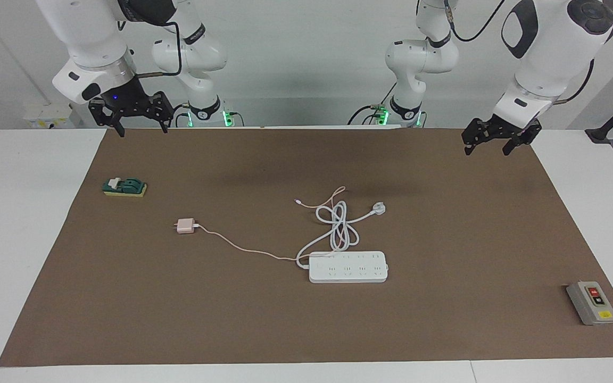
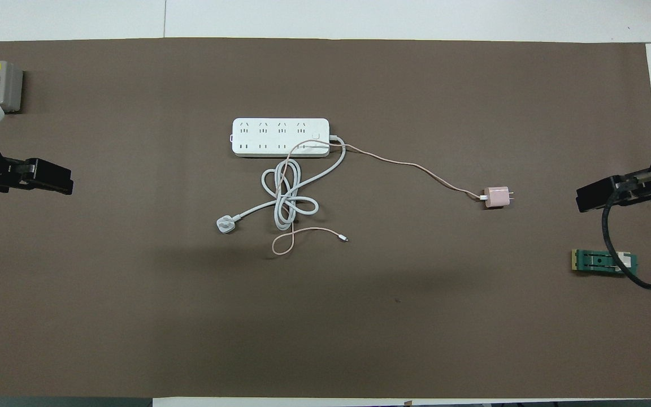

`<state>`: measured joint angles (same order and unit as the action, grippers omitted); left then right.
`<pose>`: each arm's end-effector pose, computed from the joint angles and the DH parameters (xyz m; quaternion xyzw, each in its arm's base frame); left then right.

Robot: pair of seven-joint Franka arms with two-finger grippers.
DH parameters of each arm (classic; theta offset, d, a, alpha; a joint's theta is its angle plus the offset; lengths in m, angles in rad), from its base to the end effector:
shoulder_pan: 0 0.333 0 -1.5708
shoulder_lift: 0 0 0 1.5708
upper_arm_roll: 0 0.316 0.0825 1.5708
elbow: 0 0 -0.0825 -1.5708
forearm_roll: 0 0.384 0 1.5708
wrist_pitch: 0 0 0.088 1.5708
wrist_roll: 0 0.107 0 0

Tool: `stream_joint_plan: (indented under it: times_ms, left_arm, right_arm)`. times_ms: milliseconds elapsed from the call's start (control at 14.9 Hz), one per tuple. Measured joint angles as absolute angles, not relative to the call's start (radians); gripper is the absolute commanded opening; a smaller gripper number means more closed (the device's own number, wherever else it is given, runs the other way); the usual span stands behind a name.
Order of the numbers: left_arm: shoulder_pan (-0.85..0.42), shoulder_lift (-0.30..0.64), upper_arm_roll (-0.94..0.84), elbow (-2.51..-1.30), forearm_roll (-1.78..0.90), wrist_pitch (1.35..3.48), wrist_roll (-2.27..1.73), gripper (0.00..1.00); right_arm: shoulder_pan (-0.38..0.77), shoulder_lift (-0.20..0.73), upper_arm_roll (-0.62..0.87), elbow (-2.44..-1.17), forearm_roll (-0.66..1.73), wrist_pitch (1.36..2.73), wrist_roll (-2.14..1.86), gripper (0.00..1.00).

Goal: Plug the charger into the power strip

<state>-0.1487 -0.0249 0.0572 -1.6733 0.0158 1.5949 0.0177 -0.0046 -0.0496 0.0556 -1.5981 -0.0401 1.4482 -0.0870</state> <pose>0.5439 -0.0479 0.5919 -0.9981 0.0550 0.0265 0.0082 0.5252 0.0229 0.6285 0.9962 0.0673 -0.0505 0.0205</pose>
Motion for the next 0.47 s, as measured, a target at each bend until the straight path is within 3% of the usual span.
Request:
stream_joint_plan:
  times_ms: [471]
  left_arm:
    - [-0.149, -0.025, 0.057, -1.673, 0.016, 1.595, 0.018, 1.00]
  right_arm:
    - [0.002, -0.050, 0.057, -1.598, -0.069, 1.455, -0.119, 1.00]
